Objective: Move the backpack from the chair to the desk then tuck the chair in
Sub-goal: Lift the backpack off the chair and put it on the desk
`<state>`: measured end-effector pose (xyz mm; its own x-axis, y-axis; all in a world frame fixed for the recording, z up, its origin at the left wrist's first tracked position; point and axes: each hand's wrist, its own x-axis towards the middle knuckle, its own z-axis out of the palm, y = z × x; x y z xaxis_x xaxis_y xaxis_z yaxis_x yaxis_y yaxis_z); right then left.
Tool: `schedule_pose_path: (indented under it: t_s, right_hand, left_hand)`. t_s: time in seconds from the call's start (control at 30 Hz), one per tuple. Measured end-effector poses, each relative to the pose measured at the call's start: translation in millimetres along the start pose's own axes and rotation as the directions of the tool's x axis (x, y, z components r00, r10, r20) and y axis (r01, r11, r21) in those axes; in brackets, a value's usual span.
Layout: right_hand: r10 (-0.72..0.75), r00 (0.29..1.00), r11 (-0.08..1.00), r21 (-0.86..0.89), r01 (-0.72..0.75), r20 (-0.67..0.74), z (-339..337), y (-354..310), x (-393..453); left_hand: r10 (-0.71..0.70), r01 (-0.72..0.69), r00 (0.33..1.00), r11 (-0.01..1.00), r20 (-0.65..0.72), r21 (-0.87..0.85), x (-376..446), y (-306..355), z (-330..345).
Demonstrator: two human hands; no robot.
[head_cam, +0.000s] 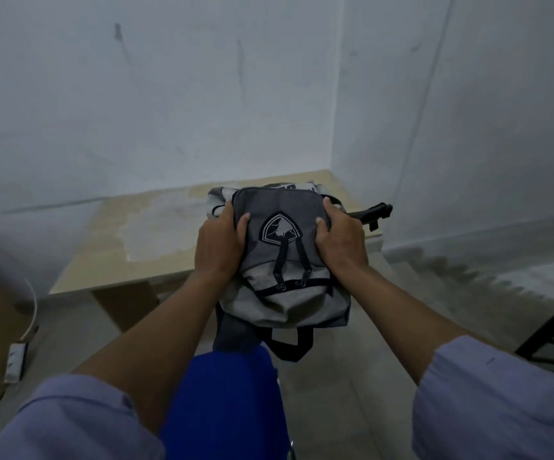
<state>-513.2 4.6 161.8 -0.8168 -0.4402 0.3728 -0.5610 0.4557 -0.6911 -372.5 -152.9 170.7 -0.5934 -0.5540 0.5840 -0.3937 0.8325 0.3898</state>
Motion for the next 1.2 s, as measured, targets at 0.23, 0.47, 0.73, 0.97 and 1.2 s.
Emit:
schedule_pose_path:
  t_s: [0.23, 0.47, 0.73, 0.97, 1.2]
  right_hand:
    - [-0.028, 0.999, 1.0, -0.012, 0.029, 0.026, -51, 65, 89]
    - [-0.016, 0.999, 1.0, 0.02, 0.016, 0.05, -42, 106, 175]
    - [0.001, 0.998, 0.999, 0.034, -0.003, 0.066, 26, 134, 303]
    - [0.04, 0.995, 0.997, 0.064, -0.045, 0.086, 87, 160, 413]
    - [0.023, 0.991, 0.996, 0.087, -0.035, 0.129, 153, 208, 514]
  left_hand:
    - [0.019, -0.018, 0.999, 1.0, -0.041, 0.024, 60, 73, 70]
    - [0.018, -0.015, 0.998, 0.999, -0.063, 0.046, 126, 86, 133]
    - [-0.013, 0.014, 0.999, 1.0, -0.042, 0.021, 234, 45, 220]
    - [0.016, -0.016, 0.999, 1.0, -0.038, 0.002, 334, 6, 297]
    - [-0.056, 0.056, 0.998, 0.998, 0.001, 0.002, 407, -25, 386]
